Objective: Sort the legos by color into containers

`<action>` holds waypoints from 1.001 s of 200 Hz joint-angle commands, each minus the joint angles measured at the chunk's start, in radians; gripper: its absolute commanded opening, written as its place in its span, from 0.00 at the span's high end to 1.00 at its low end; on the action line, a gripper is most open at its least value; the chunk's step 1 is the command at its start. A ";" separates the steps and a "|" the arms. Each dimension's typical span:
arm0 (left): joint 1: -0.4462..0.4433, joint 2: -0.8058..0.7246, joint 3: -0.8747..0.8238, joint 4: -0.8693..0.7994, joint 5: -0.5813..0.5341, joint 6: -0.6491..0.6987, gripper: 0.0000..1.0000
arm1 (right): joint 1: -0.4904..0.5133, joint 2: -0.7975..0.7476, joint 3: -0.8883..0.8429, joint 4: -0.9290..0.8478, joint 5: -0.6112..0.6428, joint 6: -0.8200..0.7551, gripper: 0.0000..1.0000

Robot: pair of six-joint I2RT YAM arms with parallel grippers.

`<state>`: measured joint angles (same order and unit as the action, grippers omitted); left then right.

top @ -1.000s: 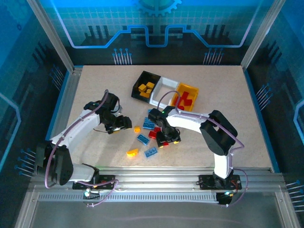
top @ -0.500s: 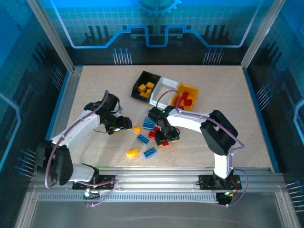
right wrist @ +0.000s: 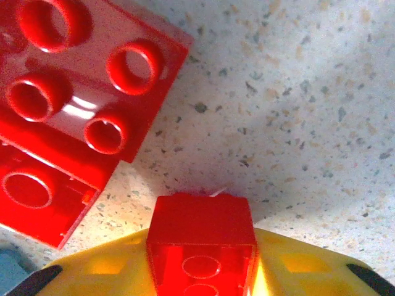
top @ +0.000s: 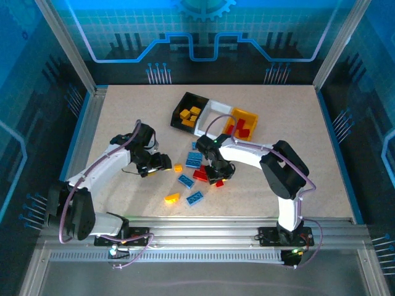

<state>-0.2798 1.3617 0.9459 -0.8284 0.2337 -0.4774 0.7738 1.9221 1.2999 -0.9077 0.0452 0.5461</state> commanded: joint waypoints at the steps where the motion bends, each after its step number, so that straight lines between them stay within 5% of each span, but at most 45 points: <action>1: 0.002 0.013 -0.007 0.016 0.034 -0.031 0.33 | -0.015 0.006 0.022 -0.017 0.014 -0.014 0.62; 58: 0.002 0.032 -0.001 0.032 0.040 -0.028 0.33 | -0.065 -0.160 0.040 -0.099 0.019 -0.004 0.63; 115: -0.005 0.016 0.010 0.026 0.038 -0.020 0.33 | -0.260 -0.253 0.223 -0.171 -0.027 -0.028 0.62; 200: -0.048 -0.135 -0.022 -0.127 -0.027 -0.115 0.32 | -0.511 0.079 0.546 -0.199 -0.122 -0.073 0.62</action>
<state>-0.3111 1.2854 0.9443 -0.8581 0.2302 -0.5243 0.2924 1.9003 1.7622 -1.0595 -0.0319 0.5030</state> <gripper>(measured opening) 0.677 0.383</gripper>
